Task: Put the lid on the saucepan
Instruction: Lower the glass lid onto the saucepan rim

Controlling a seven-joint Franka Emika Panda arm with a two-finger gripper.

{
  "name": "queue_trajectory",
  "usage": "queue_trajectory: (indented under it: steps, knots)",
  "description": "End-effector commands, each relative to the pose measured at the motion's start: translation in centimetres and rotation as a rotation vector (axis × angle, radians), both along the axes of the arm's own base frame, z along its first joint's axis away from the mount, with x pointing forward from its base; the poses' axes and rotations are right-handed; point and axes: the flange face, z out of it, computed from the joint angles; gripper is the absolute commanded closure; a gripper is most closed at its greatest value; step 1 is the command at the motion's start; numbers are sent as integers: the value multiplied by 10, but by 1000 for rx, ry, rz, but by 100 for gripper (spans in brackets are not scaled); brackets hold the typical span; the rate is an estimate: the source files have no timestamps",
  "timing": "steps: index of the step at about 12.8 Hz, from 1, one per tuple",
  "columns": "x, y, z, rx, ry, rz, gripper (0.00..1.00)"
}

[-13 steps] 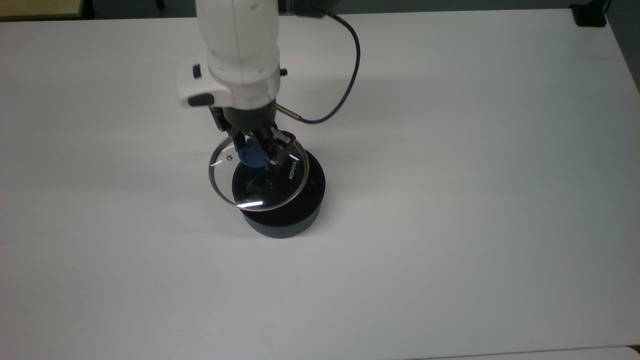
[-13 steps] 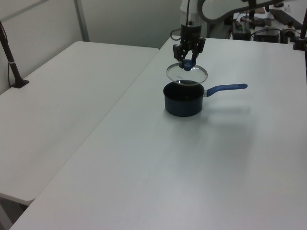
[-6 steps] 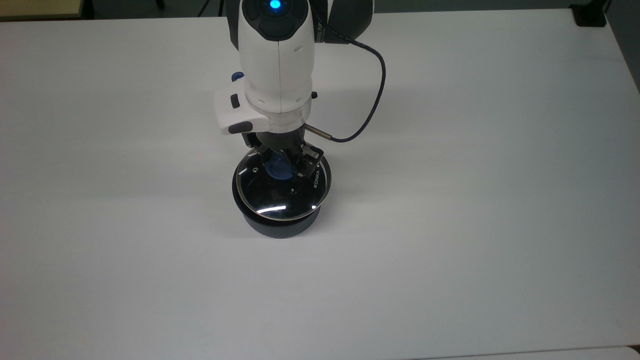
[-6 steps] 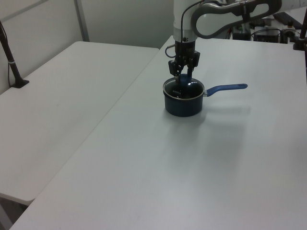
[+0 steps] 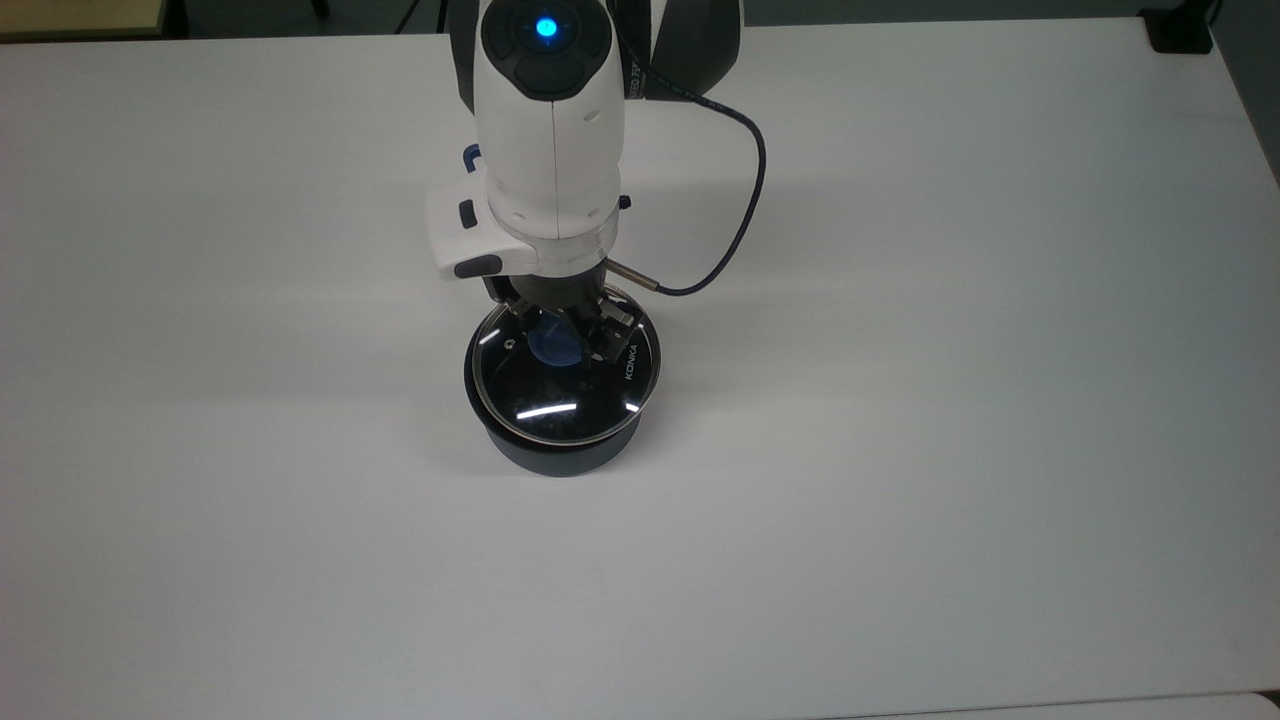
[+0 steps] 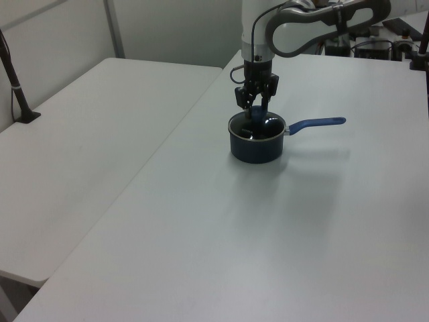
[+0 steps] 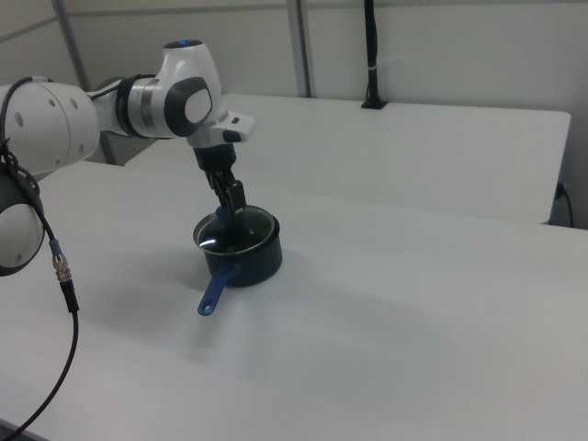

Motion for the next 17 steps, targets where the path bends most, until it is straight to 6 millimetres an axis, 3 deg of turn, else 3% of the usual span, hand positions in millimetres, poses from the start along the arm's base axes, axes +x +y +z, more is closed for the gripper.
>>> queue_trajectory:
  steps: [1, 12, 13, 14, 17]
  knots:
    - [7, 0, 3, -6, -38, -9, 49]
    - [6, -8, -1, -26, -23, 14, 46]
    - [5, -8, -3, -28, -19, 16, 30]
    - [5, -6, -4, -31, -17, 27, 0]
    - [2, 3, 3, -23, -21, 40, 0]
